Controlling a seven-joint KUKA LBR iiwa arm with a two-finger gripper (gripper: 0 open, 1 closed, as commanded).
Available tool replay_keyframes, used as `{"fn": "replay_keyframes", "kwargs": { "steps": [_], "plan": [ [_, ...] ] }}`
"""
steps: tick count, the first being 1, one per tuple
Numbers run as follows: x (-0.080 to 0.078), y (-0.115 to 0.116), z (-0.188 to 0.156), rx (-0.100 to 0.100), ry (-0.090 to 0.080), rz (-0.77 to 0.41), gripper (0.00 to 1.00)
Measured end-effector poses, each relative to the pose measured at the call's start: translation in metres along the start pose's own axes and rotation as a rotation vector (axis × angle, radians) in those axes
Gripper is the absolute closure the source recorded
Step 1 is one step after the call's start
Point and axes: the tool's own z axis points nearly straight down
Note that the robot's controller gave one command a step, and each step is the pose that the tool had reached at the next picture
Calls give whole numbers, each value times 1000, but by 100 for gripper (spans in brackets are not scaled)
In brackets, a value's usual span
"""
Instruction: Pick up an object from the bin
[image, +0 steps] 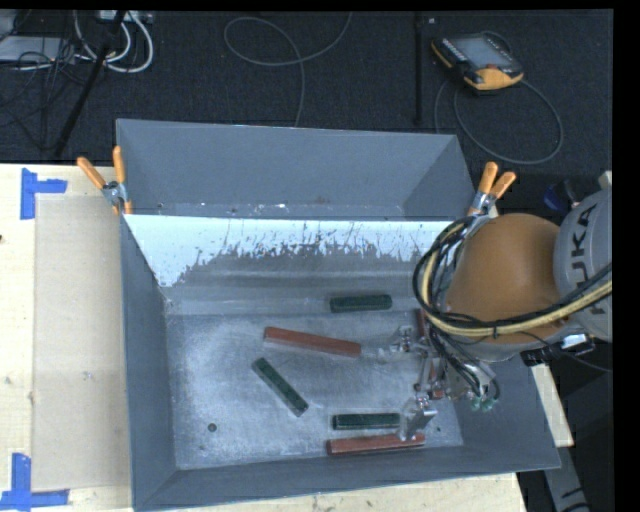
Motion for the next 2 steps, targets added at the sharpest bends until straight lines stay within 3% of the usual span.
{"fn": "replay_keyframes", "kwargs": {
  "steps": [1, 2],
  "plan": [
    [0, 3, -59, 0, -3, -5, 0],
    [-1, 0, -21, 2, -15, -15, 0]
  ]
}}
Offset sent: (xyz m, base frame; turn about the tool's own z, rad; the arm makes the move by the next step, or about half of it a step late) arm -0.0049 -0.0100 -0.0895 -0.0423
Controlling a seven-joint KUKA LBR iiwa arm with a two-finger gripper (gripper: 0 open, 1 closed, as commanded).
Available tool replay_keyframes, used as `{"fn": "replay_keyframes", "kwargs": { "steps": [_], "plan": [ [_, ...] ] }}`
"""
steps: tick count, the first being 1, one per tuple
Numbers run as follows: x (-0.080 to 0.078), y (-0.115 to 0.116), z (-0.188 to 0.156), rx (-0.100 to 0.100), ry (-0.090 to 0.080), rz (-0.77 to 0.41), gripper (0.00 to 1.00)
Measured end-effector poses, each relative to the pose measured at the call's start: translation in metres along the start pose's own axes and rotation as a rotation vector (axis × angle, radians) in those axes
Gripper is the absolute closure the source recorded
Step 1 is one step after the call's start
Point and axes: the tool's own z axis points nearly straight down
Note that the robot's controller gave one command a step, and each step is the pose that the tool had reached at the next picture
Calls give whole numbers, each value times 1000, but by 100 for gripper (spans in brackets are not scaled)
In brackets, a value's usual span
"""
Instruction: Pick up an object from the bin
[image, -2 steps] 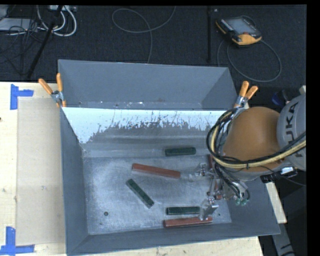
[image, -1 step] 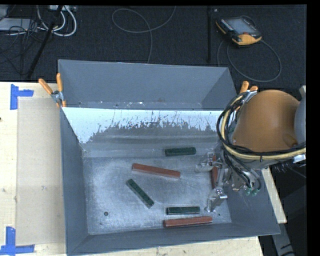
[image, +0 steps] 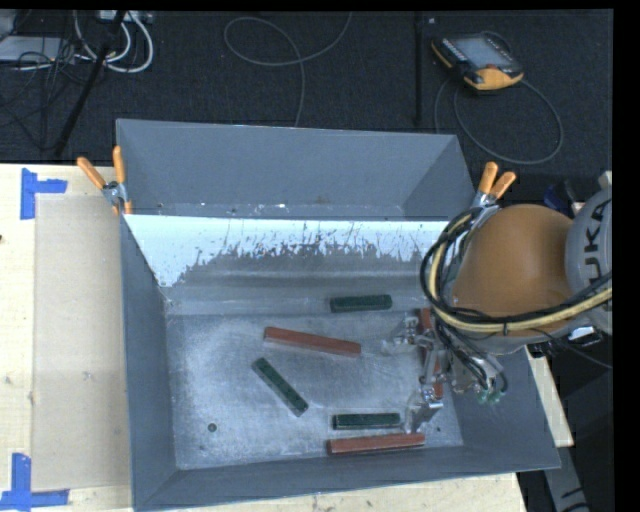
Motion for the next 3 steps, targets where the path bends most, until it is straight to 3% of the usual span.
{"fn": "replay_keyframes", "kwargs": {
  "steps": [1, 2, 3],
  "plan": [
    [14, 7, 110, -1, 1, -118, 100],
    [14, 7, 110, -1, 1, -118, 100],
    [-1, -7, -85, 0, 0, -189, 100]
  ]
}}
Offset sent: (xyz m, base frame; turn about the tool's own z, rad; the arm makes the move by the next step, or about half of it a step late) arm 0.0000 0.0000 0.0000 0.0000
